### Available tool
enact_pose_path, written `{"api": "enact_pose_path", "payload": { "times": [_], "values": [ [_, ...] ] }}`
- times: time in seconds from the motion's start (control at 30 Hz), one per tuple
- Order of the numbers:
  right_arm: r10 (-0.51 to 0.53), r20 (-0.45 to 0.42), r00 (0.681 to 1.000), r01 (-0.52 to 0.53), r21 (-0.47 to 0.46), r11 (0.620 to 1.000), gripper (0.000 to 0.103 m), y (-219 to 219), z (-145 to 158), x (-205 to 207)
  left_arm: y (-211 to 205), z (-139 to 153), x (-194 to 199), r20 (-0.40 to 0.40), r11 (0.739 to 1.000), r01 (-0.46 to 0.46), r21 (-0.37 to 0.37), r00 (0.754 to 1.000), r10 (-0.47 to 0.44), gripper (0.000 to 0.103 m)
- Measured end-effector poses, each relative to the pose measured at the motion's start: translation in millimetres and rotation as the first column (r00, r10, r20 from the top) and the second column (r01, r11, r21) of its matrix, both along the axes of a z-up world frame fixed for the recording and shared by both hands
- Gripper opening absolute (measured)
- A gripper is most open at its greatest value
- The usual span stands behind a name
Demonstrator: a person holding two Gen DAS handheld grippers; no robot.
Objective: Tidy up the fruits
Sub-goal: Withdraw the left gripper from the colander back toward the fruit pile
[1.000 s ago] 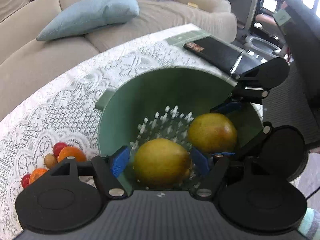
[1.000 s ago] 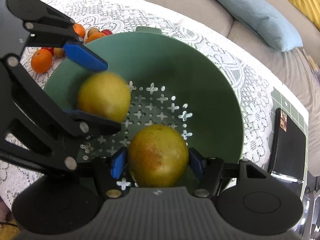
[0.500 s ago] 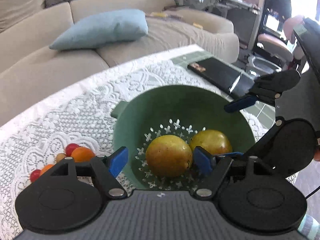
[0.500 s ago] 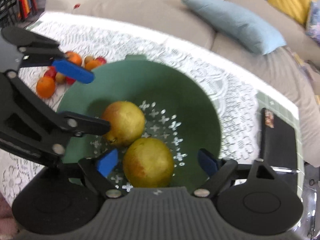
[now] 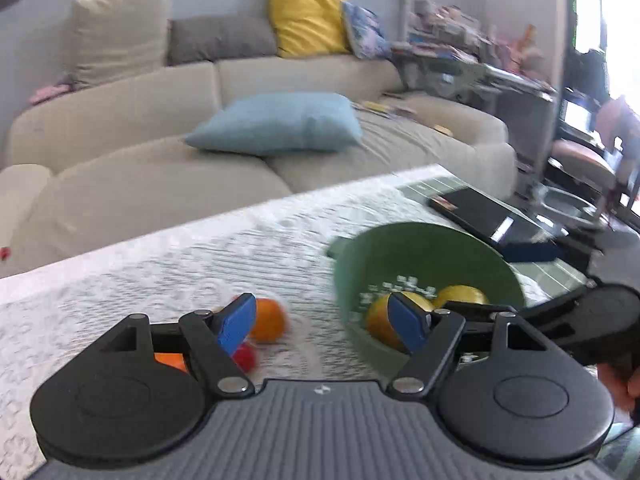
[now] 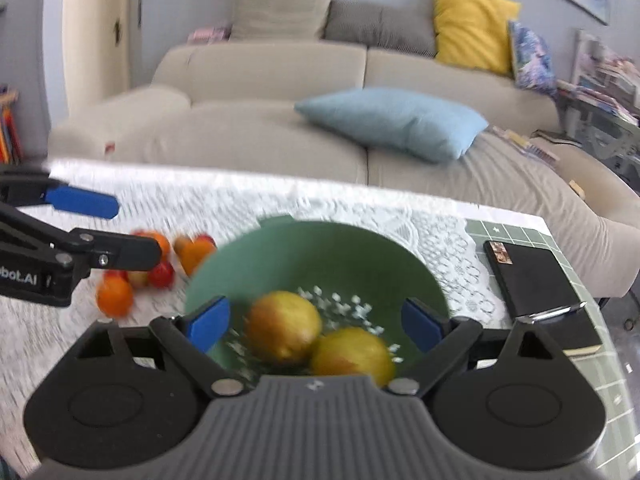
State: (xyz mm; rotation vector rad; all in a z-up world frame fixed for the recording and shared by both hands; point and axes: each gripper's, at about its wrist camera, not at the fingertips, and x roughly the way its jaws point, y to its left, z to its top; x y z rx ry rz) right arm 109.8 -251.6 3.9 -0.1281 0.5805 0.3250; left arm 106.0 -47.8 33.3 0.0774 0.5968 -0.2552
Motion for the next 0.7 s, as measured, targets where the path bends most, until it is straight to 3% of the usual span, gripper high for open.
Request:
{"api": "enact_pose_path", "payload": {
  "times": [0.37,0.7],
  "values": [
    [-0.057,0.151,0.987,0.041,0.109,0.993,0.09,60,-16,-45,70,-13,-37,0.071,0.983,-0.18,-0.035,0.981,0.182,0.088],
    [0.028,0.172,0.985,-0.049,0.119,0.992,0.088,110,-43,-60,121,-43,-58,0.057,0.956,-0.257,-0.141,0.962,0.267,0.087]
  ]
}}
